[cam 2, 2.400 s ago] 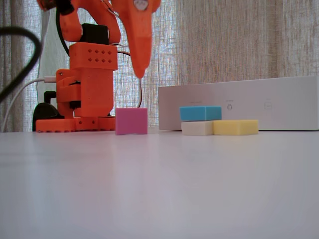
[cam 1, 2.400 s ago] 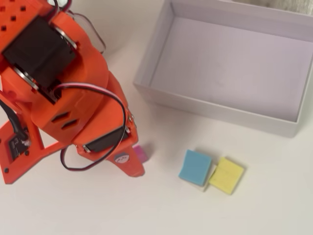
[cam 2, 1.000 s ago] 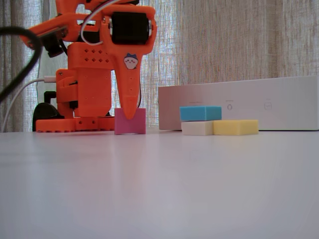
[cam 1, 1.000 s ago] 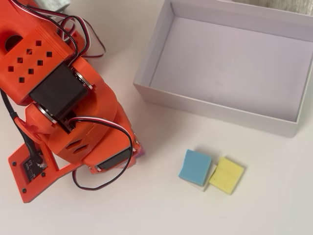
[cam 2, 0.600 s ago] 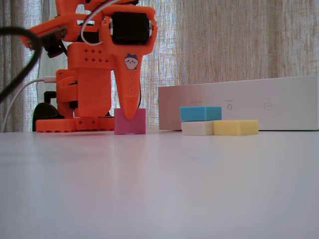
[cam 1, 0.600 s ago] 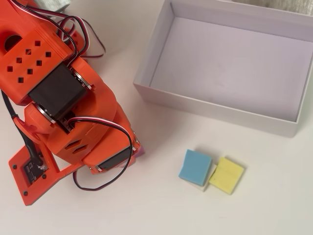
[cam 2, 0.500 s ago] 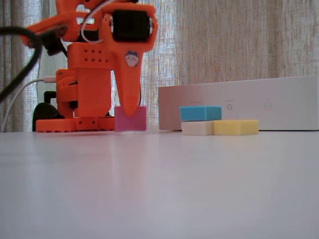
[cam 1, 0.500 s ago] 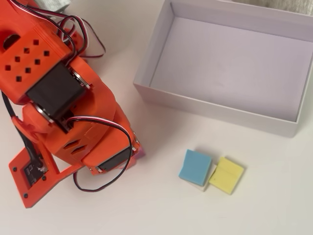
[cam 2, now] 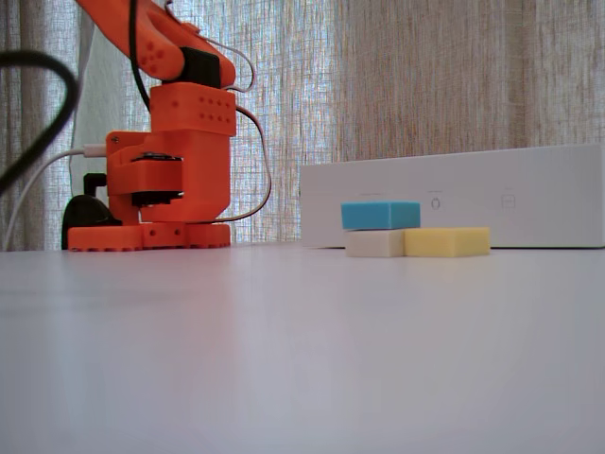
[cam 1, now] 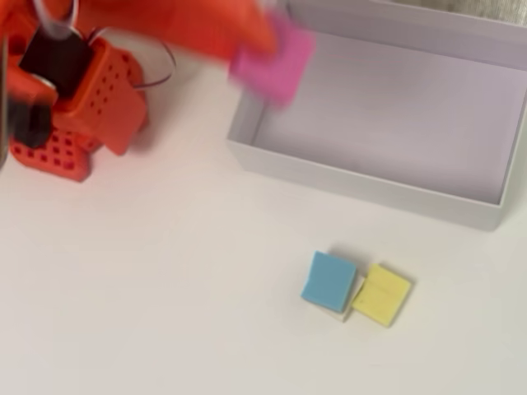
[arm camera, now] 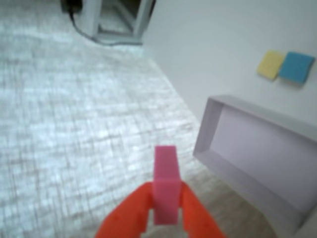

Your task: Grasp the pink cuboid and put it in the bin.

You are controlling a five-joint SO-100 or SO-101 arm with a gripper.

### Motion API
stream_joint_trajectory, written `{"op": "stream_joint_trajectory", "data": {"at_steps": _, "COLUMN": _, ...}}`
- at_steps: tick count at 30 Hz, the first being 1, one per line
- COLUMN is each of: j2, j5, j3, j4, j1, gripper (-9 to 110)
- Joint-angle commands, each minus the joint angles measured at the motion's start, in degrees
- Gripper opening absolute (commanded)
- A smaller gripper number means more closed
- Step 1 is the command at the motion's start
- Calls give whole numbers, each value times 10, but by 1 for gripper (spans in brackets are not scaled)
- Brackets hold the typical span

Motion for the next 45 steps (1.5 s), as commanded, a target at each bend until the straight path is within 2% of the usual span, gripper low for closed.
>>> {"op": "stream_joint_trajectory", "data": {"at_steps": 1, "j2": 11, "j5": -18, "j3": -3, "j4": 4, "j1": -77, "gripper": -8}}
{"op": "stream_joint_trajectory", "data": {"at_steps": 7, "j2": 6, "j5": -27, "j3": 192, "j4": -77, "j1": -59, "gripper": -8}}
{"op": "stream_joint_trajectory", "data": {"at_steps": 13, "j2": 17, "j5": -78, "j3": 408, "j4": -229, "j1": -17, "gripper": -8}}
{"op": "stream_joint_trajectory", "data": {"at_steps": 21, "j2": 30, "j5": -85, "j3": 511, "j4": -287, "j1": -38, "gripper": -7}}
{"op": "stream_joint_trajectory", "data": {"at_steps": 24, "j2": 46, "j5": -82, "j3": 530, "j4": -292, "j1": -30, "gripper": 12}}
{"op": "stream_joint_trajectory", "data": {"at_steps": 27, "j2": 50, "j5": -80, "j3": 538, "j4": -288, "j1": -33, "gripper": 44}}
{"op": "stream_joint_trajectory", "data": {"at_steps": 28, "j2": 54, "j5": -81, "j3": 538, "j4": -287, "j1": -35, "gripper": 50}}
{"op": "stream_joint_trajectory", "data": {"at_steps": 36, "j2": 93, "j5": -85, "j3": 517, "j4": -381, "j1": 21, "gripper": 49}}
{"op": "stream_joint_trajectory", "data": {"at_steps": 45, "j2": 259, "j5": -67, "j3": 535, "j4": -584, "j1": 196, "gripper": 43}}
